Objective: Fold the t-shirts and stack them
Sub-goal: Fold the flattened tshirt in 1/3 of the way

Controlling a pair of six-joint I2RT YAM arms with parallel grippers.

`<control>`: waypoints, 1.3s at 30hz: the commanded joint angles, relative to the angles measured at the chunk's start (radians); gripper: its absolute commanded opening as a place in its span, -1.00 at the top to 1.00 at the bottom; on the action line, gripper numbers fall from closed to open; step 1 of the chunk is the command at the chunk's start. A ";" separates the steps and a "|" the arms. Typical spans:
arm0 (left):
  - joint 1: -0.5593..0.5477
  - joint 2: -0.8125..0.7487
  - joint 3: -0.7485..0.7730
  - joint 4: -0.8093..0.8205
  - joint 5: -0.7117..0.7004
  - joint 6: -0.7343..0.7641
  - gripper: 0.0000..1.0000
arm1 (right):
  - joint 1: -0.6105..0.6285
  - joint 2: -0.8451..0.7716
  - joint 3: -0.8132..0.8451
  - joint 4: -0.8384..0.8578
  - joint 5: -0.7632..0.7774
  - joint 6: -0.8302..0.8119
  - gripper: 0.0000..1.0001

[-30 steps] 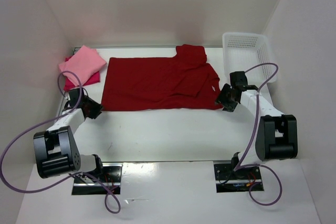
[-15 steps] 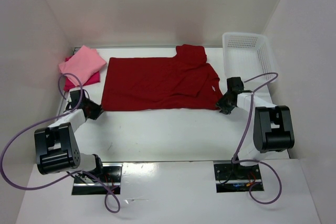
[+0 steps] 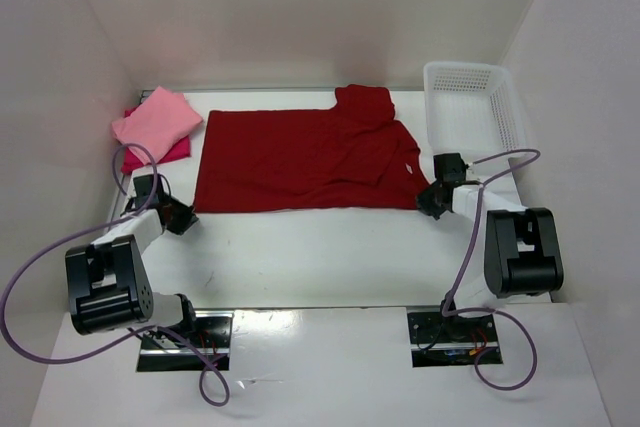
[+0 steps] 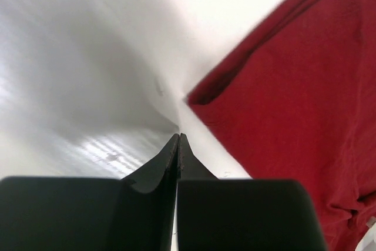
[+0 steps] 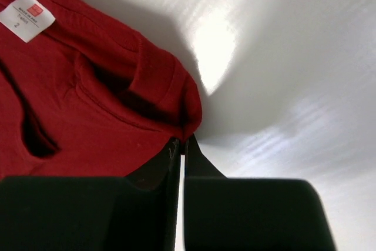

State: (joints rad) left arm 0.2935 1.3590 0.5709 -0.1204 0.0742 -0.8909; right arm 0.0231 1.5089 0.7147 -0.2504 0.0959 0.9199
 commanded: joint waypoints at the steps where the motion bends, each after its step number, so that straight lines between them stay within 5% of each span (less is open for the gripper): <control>1: 0.024 -0.059 0.009 -0.053 -0.021 0.035 1.00 | -0.023 -0.093 -0.006 -0.087 0.053 0.002 0.99; 7: 0.085 -0.202 -0.043 -0.166 0.003 0.064 1.00 | -0.114 -0.260 -0.087 -0.205 -0.078 -0.029 0.99; 11: 0.085 -0.221 -0.092 -0.055 0.134 0.046 0.96 | -0.114 -0.280 -0.075 -0.225 -0.104 -0.029 0.99; 13: 0.085 -0.198 -0.092 -0.018 0.168 0.020 0.81 | -0.114 -0.269 -0.075 -0.225 -0.104 -0.038 0.99; 14: 0.085 -0.186 -0.092 0.019 0.185 0.009 0.46 | -0.114 -0.254 -0.075 -0.225 -0.104 -0.038 0.99; 16: 0.085 -0.173 -0.074 0.019 0.216 0.009 0.15 | -0.114 -0.245 -0.075 -0.207 -0.104 -0.050 0.99; 22: 0.039 -0.092 -0.031 0.041 0.226 0.040 -0.01 | -0.114 -0.236 -0.086 -0.158 -0.114 -0.061 0.99; 28: -0.023 0.071 0.020 0.090 0.234 0.040 0.15 | -0.114 -0.236 -0.106 -0.124 -0.137 -0.070 0.99; 33: -0.024 0.085 0.050 0.052 0.148 0.018 1.00 | -0.114 -0.236 -0.106 -0.115 -0.147 -0.070 0.99; 39: 0.119 -0.052 0.006 -0.062 0.119 0.052 1.00 | -0.077 -0.236 -0.106 -0.179 -0.147 -0.061 0.99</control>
State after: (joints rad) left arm 0.3439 1.3579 0.5869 -0.1303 0.2432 -0.8646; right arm -0.0822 1.2694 0.6159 -0.4065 -0.0494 0.8658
